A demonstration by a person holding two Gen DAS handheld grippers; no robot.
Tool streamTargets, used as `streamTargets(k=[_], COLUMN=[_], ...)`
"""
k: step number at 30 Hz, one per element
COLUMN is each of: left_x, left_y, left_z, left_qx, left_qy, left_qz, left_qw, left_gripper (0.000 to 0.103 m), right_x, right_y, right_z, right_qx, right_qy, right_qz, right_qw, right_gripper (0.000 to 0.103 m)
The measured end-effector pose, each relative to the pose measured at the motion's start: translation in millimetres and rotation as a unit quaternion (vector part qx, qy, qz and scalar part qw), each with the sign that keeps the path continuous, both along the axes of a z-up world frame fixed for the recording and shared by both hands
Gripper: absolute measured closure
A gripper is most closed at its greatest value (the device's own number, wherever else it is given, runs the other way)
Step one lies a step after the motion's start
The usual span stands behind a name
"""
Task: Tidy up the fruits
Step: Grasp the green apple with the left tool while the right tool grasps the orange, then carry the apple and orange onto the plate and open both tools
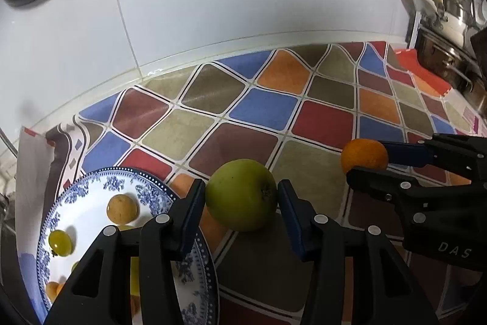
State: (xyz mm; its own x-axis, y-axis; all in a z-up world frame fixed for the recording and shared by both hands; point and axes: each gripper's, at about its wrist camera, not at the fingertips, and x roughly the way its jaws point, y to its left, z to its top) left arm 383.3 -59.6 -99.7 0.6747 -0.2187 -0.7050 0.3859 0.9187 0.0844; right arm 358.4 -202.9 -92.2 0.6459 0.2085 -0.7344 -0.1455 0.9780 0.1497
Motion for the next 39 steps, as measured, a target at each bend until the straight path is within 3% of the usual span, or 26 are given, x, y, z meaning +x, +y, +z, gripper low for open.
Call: streamTargets(k=[16,26,39], left_x=[-49.1,-92.4,-133.8], left_y=[24.5,54.9,97.7], left_z=[42.8,70.3,85.3], left_qx=[-0.042,-0.062,-0.067], left_qy=[-0.035,-0.065,-0.085], left_qz=[0.026,0.055,0.085], left_qw=[0.9982,0.9944,0.9905], left_gripper=[0.055,0.055,0.055], right_x=[-30.6,-62.0,-95.6], right_y=[11.7,39.9,85.2], right_z=[33.7,58.9,84.0], right_qx=[0.0,-0.001,-0.006], right_qy=[-0.04,-0.067,-0.097], right_qz=[0.008,0.039,0.077], right_qw=[0.999,0.997,0.992], right_gripper=[0.061,0.061,0.061])
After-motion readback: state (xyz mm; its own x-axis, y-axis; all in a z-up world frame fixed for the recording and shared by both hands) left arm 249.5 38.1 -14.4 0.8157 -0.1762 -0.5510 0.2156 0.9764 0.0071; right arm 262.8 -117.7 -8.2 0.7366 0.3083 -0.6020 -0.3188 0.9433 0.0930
